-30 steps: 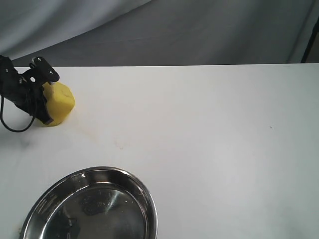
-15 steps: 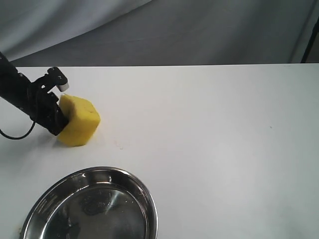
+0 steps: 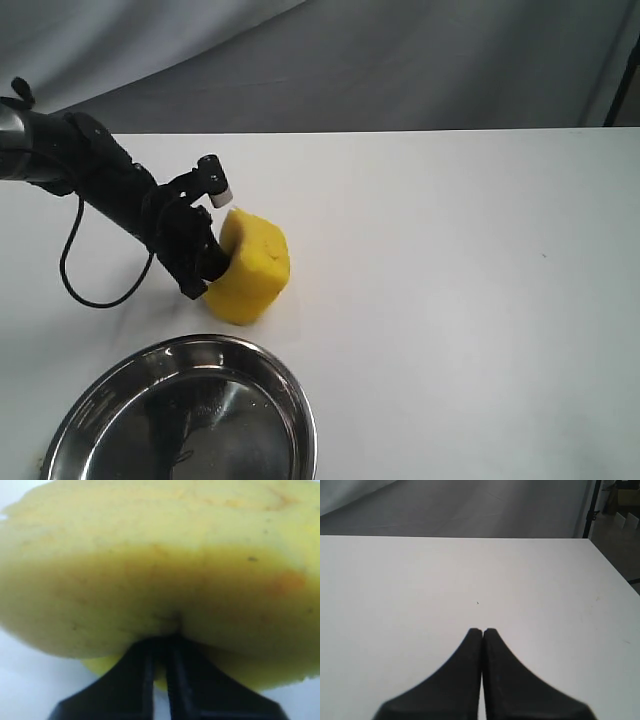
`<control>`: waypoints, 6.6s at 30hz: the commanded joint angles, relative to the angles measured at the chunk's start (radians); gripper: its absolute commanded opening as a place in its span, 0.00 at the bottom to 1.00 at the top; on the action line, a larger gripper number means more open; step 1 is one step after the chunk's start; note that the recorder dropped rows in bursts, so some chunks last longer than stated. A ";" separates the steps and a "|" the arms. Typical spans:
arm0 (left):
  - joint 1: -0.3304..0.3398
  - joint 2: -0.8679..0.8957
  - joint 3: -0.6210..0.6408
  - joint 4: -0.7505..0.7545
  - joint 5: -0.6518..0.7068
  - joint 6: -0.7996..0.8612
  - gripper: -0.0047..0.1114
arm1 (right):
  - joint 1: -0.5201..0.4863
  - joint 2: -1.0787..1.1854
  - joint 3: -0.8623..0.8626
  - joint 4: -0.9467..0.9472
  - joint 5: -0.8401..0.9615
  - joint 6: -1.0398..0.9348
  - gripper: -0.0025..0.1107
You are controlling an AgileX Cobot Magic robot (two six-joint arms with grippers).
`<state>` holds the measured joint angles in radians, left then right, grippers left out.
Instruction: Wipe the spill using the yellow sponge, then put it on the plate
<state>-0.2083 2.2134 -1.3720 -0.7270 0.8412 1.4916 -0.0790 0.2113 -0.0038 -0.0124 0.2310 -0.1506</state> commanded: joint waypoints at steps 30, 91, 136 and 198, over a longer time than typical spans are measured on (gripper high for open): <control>-0.093 0.058 0.017 -0.163 -0.598 0.179 0.04 | -0.003 0.003 0.004 0.005 -0.008 0.001 0.02; -0.140 0.126 0.017 -0.206 -0.103 0.378 0.04 | -0.003 0.003 0.004 0.005 -0.008 0.001 0.02; 0.204 0.127 0.019 0.484 -0.260 -0.194 0.04 | -0.003 0.003 0.004 0.005 -0.008 0.001 0.02; 0.279 -0.330 0.018 0.176 -0.003 -0.308 0.04 | -0.003 0.003 0.004 0.005 -0.008 0.001 0.02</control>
<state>0.0686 1.9130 -1.3571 -0.5445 0.7856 1.1879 -0.0790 0.2113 -0.0038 -0.0124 0.2310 -0.1506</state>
